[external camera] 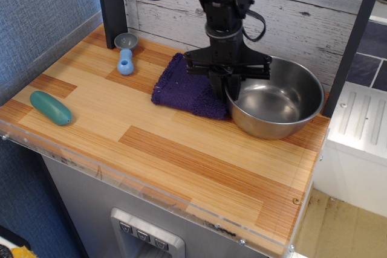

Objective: PICK UP THE VESSEL AND PUT ANOTHER SIDE OF THE TABLE

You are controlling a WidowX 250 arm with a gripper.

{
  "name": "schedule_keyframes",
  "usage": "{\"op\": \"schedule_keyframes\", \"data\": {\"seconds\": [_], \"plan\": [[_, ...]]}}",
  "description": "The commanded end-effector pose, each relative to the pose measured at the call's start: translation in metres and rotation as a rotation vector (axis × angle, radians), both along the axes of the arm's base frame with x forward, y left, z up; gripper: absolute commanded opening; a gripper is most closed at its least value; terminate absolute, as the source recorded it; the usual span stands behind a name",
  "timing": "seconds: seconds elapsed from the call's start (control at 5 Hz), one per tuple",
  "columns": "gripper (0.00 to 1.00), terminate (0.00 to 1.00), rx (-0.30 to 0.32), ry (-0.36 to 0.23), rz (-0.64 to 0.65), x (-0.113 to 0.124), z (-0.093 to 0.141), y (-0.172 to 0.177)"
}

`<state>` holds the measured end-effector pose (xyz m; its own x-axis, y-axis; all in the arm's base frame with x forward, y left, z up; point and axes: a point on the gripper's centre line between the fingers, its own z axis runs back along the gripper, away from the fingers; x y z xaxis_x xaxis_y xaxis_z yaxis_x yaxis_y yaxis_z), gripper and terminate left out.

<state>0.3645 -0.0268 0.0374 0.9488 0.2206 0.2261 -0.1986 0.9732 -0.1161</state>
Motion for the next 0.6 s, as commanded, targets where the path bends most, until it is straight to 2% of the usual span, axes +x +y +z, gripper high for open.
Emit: {"op": "schedule_keyframes", "data": {"seconds": [0.0,0.4], "plan": [[0.00,0.00,-0.036,-0.148,0.030,0.003,0.056,0.006],[0.00,0.00,-0.042,-0.165,0.026,-0.008,0.070,0.009]]}}
